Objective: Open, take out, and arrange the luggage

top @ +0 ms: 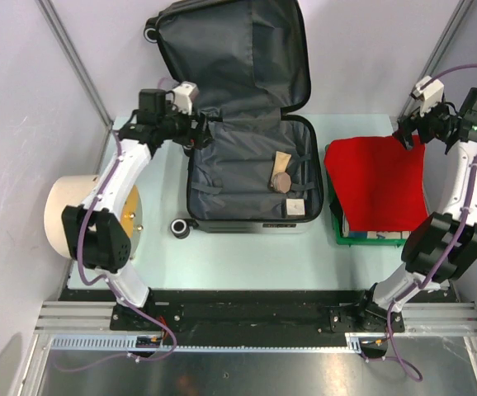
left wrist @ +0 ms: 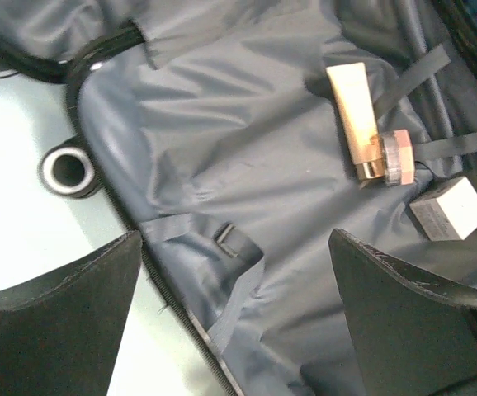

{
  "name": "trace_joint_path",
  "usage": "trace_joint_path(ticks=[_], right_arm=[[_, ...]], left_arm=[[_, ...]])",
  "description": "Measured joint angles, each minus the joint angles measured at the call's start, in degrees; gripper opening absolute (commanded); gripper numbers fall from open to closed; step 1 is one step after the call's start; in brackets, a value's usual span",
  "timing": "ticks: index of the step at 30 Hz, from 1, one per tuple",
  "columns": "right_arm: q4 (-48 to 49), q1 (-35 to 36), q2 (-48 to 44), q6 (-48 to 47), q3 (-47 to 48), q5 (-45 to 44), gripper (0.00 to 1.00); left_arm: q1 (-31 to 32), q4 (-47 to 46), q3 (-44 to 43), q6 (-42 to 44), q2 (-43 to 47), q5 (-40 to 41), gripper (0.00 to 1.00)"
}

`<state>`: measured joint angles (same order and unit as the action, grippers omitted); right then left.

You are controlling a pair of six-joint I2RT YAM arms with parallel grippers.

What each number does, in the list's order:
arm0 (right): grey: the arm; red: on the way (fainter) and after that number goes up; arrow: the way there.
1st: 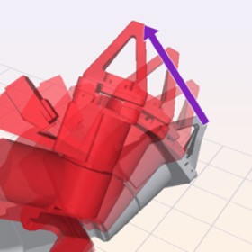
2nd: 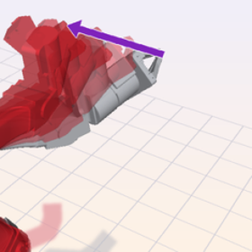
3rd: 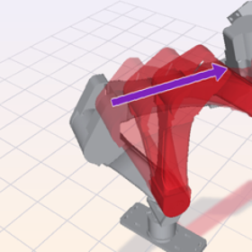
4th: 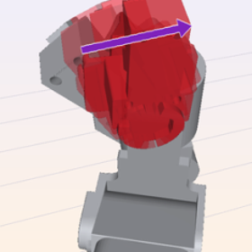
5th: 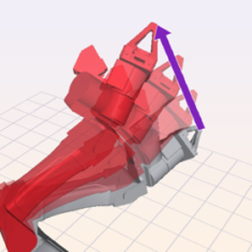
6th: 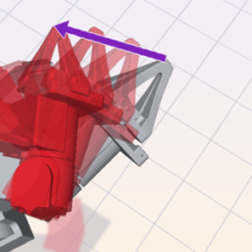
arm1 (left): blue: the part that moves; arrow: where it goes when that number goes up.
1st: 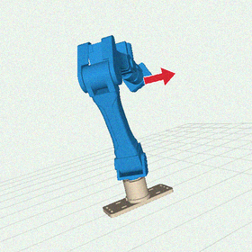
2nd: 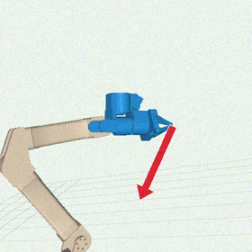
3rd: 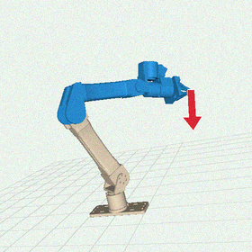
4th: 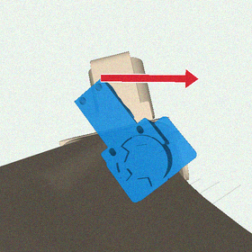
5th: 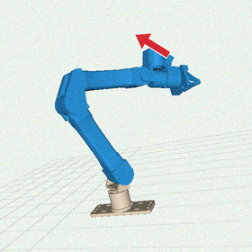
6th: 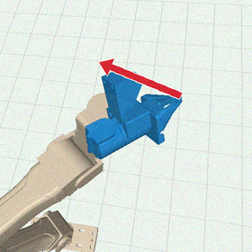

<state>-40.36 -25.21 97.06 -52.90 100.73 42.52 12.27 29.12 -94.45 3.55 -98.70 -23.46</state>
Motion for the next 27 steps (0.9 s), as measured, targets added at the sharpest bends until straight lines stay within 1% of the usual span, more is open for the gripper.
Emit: trace_joint_path(ticks=[2, 4, 7, 9, 11, 14, 16, 19, 24, 27], right_arm=[[-0.20, 0.66, -2.86, 3.08, 0.00, 0.39, 0.81], [-0.94, 1.62, -4.94, 5.27, -0.04, 0.42, 0.80], [-1.53, 3.21, -6.97, 9.53, -1.88, 0.37, 0.80], [-1.53, 3.56, -6.62, 11.54, -3.93, -0.04, 0.82], [-1.79, 3.13, -4.59, 13.73, -6.08, -1.09, 0.82], [-2.16, 2.01, 1.55, 16.17, -7.89, -2.97, 0.82], [-2.03, 1.66, 5.88, 17.29, -8.07, -4.20, 0.84], [-1.33, 1.44, 8.33, 19.06, -7.89, -5.31, 0.88], [-2.19, 2.36, 5.40, 24.35, -3.21, -5.18, 0.95], [-0.52, 4.85, -0.50, 26.80, -1.20, -5.18, 0.99]], left_arm=[[-2.27, 0.52, 0.94, 0.17, 1.99, 0.00, 1.00], [-4.02, 0.90, 1.86, 0.39, 3.89, 0.04, 1.00], [-6.27, 1.31, 3.48, 0.35, 7.10, -1.05, 1.00], [-7.91, 1.77, 4.72, 0.35, 9.75, -2.05, 1.00], [-9.33, 2.36, 5.73, 0.37, 12.17, -2.49, 1.00], [-13.14, 4.50, 7.63, 0.55, 16.35, -2.71, 1.00], [-17.07, 6.64, 9.07, 0.81, 19.10, -2.69, 1.00], [-22.73, 9.70, 10.75, 1.40, 22.01, -2.62, 1.00], [-30.93, 16.74, 11.72, 3.32, 25.81, -2.29, 1.00], [-34.45, 20.83, 11.72, 5.27, 28.13, -2.14, 1.00]])
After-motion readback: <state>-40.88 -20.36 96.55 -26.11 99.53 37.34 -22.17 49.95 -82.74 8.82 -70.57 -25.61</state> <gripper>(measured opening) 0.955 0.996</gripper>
